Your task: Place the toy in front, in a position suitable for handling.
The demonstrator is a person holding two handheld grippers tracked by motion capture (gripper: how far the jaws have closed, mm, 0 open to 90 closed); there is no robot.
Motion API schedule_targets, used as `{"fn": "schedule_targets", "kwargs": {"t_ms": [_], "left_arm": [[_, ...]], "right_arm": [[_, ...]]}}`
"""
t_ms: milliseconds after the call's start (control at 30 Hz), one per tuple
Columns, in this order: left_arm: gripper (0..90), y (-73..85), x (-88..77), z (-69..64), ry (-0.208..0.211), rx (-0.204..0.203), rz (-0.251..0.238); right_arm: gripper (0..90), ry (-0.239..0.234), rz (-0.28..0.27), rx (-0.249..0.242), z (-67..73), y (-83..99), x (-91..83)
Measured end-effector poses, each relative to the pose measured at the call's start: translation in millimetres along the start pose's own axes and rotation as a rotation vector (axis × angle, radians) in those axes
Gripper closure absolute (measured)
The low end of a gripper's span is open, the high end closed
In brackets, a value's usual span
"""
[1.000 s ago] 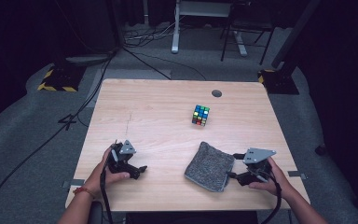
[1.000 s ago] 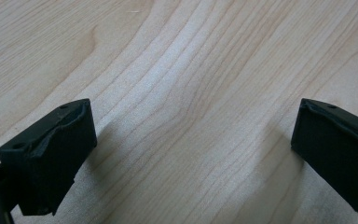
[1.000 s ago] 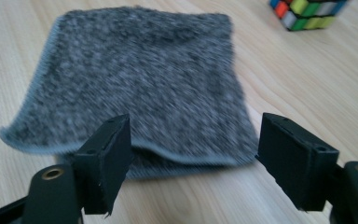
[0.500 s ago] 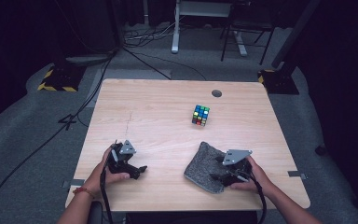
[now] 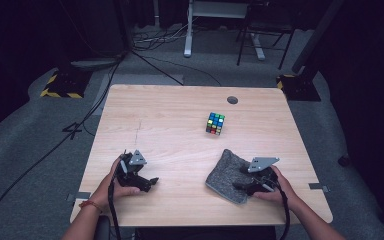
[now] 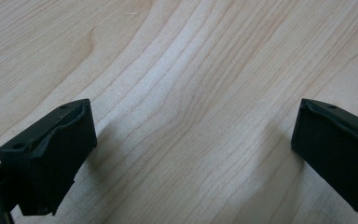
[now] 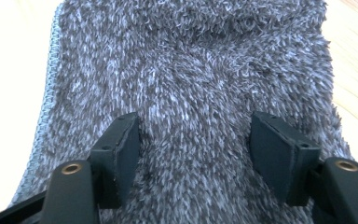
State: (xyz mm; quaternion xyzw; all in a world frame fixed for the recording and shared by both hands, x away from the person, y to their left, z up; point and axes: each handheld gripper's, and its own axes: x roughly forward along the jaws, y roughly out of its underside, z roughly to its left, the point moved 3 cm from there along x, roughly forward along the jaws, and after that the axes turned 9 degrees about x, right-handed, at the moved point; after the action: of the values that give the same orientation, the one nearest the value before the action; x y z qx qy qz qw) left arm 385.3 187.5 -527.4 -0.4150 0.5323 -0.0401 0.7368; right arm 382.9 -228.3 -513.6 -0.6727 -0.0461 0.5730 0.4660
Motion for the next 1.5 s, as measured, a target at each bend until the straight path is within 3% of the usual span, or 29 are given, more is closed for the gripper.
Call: {"fn": "schedule_targets", "kwargs": {"t_ms": [367, 633, 867, 967, 1000, 1100, 1167, 1267, 1500], "left_arm": [[0.4, -16.4, 14.3, 1.9, 0.032, 0.035, -0.004], [1.5, -42.1, 36.1, 7.1, 0.02, 0.016, -0.002], [6.6, -70.9, 59.0, 4.7, 0.042, 0.01, -0.026], [16.8, -81.4, 66.9, 2.3, 0.032, 0.034, -0.042], [16.8, -84.3, 68.9, 1.7, 0.032, 0.047, -0.042], [17.2, -97.9, 77.1, 2.1, 0.072, 0.019, -0.046], [15.9, -107.7, 83.8, -0.1, 0.067, 0.046, -0.026], [16.9, -125.7, 90.3, 1.5, 0.086, 0.027, -0.064], [16.1, -162.8, 106.7, 5.6, 0.035, 0.028, -0.109]], "right_arm": [[34.6, 0.044, -0.024, 0.062, -28.2, 13.0, -13.7], [34.6, 0.087, -0.029, 0.108, -40.7, 20.3, -22.3], [34.6, 0.114, -0.04, 0.137, -51.7, 27.3, -29.8], [34.6, 0.123, -0.039, 0.145, -54.9, 29.5, -32.6], [34.6, 0.123, -0.039, 0.145, -54.9, 29.5, -32.6], [34.7, 0.126, -0.038, 0.151, -56.6, 30.9, -34.1], [34.9, 0.127, -0.041, 0.157, -57.8, 31.9, -35.0], [35.0, 0.128, -0.046, 0.165, -58.3, 32.8, -35.5], [35.0, 0.132, -0.048, 0.17, -58.1, 33.6, -35.9]]}}
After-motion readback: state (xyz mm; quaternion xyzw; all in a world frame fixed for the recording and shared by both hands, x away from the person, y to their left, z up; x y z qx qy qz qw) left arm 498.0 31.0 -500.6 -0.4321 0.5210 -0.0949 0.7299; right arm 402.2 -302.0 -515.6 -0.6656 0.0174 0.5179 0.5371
